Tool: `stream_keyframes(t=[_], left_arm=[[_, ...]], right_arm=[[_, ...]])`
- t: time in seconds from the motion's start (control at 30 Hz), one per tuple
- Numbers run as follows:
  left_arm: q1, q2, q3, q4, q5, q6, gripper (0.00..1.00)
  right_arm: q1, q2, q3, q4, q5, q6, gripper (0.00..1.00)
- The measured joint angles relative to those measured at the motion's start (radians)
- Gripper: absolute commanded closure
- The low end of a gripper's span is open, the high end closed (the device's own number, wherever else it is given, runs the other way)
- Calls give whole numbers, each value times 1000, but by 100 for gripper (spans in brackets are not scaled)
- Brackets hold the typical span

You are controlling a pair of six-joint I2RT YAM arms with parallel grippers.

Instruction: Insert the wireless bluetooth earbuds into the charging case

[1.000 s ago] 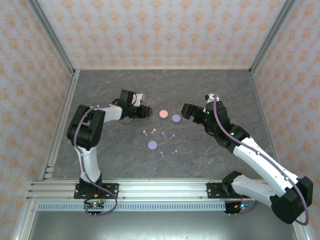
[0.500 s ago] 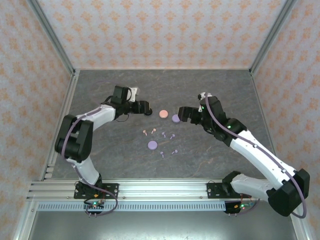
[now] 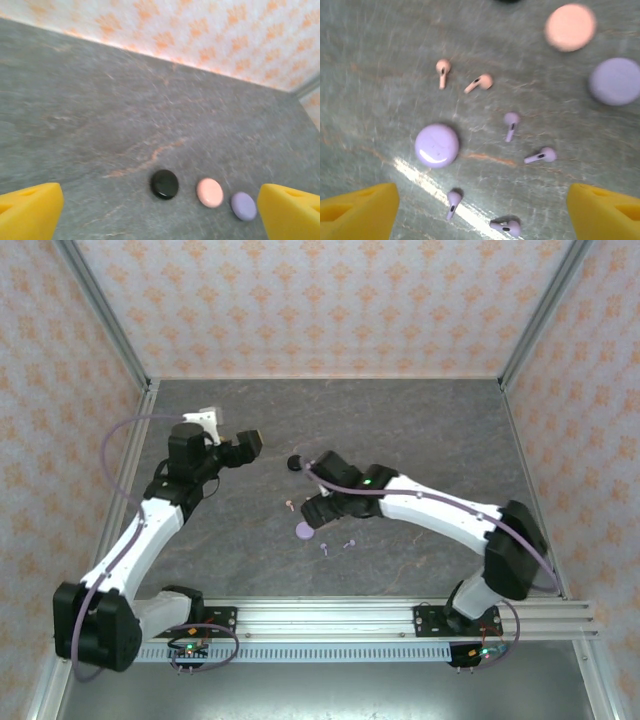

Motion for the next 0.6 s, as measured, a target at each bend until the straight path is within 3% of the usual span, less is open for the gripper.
stream_keyframes(t=[0.33,0.6], left_arm=[[24,-251,-45,-124,-183,0,0],[24,-290,-48,-174,-245,0,0]], right_arm=[[39,241,160,-130,-31,-266,17],[43,364,263,-198,-42,-439,19]])
